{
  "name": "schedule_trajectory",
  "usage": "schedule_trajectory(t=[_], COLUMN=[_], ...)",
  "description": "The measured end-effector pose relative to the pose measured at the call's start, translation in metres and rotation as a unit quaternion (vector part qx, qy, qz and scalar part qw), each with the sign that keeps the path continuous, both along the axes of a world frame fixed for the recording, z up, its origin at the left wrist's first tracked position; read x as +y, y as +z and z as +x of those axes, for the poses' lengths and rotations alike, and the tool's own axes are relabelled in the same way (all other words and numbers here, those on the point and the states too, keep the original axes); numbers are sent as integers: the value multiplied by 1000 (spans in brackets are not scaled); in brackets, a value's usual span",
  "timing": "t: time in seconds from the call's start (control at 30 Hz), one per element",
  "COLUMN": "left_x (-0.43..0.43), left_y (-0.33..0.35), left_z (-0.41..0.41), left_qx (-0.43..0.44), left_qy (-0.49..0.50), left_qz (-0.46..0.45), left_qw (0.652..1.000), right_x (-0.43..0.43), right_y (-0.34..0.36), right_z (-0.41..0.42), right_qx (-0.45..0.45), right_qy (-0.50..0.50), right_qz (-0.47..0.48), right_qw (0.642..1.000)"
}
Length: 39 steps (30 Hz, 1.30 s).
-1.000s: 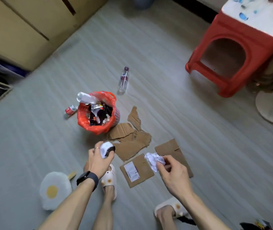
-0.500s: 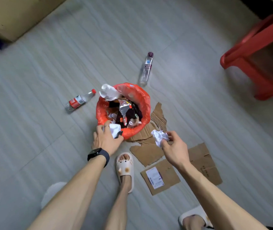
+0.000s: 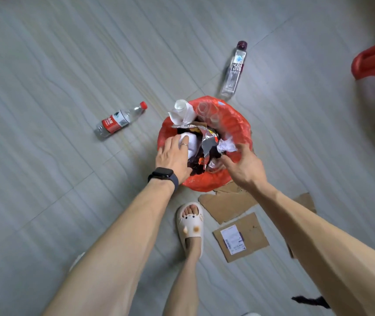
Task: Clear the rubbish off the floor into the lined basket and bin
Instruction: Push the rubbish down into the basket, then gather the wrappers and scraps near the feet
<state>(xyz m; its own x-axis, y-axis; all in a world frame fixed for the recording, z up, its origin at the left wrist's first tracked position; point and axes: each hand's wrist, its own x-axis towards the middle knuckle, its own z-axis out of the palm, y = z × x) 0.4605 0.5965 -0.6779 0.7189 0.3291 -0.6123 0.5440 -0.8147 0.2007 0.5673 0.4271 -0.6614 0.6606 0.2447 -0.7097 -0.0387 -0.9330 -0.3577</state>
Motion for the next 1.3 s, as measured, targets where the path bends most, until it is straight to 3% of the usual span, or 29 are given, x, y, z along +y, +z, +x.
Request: schedule_trajectory(t=[0.13,0.4,0.57,0.77,1.07,1.3], left_x=[-27,-138,-247,-423,-632,-761], left_y=[27,110,161,213,238,233], left_z=[-9,-25,-30,-66,-114,-102], left_qx=[-44,-1,14,19,101,72], left_qy=[9,-167,-283,-422,-495,-607], left_qz=[-14,-92,-139,-153,-100,-36], left_qw=[999,982,949,893,857,790], right_x=[-24,-132,-233,-424,-654,-768], right_y=[27,122,169,222,226,208], right_z=[-33,-122,-154,-229,-341,-395], right_qx=[37,58,24,-54,-99,-92], right_qy=[-6,-166,-324,-505,-616,-678], right_qz=[-4,65,77,58,52,28], right_qw=[999,982,943,860,780,729])
